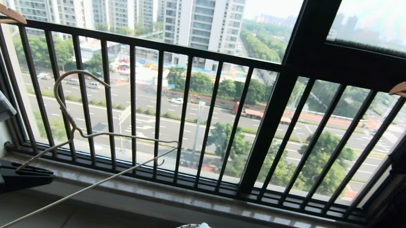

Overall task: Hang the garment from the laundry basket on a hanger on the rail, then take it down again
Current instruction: Pick up clothes from the basket

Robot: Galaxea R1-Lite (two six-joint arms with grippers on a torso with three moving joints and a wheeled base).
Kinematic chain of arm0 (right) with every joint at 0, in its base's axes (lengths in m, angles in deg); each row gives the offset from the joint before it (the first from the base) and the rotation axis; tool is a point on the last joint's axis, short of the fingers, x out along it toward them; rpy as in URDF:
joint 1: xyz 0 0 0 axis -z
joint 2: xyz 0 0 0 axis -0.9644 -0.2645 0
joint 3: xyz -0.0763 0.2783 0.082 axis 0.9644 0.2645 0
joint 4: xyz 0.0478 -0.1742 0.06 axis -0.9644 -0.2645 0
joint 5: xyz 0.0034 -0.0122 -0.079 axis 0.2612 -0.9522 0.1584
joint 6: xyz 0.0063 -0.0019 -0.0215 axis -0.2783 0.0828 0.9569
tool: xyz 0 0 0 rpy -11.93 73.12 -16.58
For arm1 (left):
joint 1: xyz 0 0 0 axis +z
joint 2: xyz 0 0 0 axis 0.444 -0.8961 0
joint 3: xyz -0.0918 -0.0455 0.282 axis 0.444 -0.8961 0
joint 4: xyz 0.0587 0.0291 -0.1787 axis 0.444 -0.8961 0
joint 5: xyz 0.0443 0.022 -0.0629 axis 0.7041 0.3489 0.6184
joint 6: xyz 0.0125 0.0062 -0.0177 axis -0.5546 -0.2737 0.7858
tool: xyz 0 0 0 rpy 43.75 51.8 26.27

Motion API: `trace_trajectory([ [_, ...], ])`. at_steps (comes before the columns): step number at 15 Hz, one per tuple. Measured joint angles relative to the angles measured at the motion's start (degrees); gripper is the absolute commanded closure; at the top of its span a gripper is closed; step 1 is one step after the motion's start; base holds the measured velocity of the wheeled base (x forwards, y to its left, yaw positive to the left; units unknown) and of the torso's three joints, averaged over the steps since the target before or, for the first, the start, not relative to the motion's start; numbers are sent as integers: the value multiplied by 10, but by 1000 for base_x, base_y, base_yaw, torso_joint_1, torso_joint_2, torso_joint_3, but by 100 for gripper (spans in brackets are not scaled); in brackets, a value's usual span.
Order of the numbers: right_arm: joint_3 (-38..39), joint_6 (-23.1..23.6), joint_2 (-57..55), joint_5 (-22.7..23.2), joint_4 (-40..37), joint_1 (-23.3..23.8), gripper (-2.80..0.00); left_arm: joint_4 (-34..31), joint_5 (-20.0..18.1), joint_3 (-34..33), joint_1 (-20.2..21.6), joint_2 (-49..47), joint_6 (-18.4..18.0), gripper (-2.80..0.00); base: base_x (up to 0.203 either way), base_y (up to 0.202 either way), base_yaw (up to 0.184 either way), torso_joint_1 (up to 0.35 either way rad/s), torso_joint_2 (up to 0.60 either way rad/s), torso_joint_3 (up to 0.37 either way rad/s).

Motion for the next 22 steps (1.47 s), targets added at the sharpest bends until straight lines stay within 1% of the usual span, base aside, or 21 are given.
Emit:
trace_trajectory([
  [11, 0, 0, 0, 0, 0, 0, 0, 0, 0, 1, -1, 2, 0, 0, 0, 0, 0, -215, 525, 308],
  [22, 0, 0, 0, 0, 0, 0, 0, 0, 0, 0, -12, 5, 1, 0, 0, 0, 0, -144, 469, 320],
])
